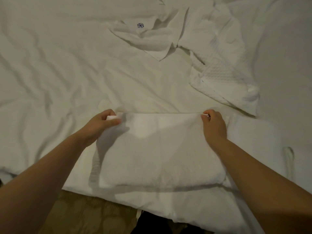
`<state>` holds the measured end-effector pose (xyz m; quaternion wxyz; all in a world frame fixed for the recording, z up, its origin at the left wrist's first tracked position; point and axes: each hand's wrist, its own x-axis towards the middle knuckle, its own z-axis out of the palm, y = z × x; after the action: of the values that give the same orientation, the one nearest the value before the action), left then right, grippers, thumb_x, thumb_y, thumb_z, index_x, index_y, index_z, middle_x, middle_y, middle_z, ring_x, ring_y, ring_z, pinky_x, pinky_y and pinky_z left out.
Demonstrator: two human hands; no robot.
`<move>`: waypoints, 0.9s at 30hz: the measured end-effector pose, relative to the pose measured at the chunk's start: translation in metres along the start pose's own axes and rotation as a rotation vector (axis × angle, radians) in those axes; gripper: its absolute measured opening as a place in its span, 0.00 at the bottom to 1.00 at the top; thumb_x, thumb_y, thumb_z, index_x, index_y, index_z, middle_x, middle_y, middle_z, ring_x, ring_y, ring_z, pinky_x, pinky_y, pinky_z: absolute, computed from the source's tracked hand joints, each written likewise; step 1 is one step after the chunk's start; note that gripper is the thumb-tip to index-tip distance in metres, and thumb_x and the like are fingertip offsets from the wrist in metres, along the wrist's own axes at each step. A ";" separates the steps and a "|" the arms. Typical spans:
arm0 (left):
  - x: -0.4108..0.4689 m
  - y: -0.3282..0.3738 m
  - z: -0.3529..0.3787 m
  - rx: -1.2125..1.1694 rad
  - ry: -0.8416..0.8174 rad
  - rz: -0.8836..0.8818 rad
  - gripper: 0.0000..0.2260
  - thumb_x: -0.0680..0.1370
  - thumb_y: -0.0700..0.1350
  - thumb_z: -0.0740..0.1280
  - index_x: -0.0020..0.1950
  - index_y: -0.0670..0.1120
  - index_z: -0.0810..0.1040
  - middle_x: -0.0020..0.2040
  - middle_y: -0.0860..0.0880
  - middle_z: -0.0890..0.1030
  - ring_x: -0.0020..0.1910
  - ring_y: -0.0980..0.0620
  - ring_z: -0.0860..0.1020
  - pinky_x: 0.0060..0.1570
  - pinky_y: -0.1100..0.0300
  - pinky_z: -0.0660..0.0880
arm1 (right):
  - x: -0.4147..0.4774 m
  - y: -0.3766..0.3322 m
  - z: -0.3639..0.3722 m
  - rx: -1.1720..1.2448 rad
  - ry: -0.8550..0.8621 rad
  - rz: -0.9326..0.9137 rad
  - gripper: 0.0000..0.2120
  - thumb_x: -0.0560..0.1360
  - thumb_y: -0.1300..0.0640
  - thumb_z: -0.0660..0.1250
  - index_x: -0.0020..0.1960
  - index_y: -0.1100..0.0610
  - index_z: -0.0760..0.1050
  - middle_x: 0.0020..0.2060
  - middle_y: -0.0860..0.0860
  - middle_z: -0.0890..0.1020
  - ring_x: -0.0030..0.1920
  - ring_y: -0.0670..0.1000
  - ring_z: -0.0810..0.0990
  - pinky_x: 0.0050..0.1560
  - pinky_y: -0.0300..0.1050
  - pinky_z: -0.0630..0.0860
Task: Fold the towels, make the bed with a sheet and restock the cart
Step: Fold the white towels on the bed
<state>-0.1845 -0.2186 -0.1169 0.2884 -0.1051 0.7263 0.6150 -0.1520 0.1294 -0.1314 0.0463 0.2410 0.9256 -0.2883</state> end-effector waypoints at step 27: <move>-0.067 -0.052 0.037 0.235 0.634 -0.132 0.08 0.81 0.50 0.58 0.52 0.45 0.67 0.39 0.51 0.72 0.41 0.48 0.72 0.41 0.55 0.66 | -0.041 -0.021 0.007 -0.230 -0.104 -0.024 0.31 0.78 0.44 0.60 0.77 0.51 0.53 0.73 0.57 0.59 0.70 0.60 0.62 0.68 0.54 0.61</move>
<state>-0.0934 -0.2080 -0.1265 0.0978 -0.3036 0.8374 0.4438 -0.1262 0.0933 -0.1175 0.1181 0.2078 0.9517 -0.1929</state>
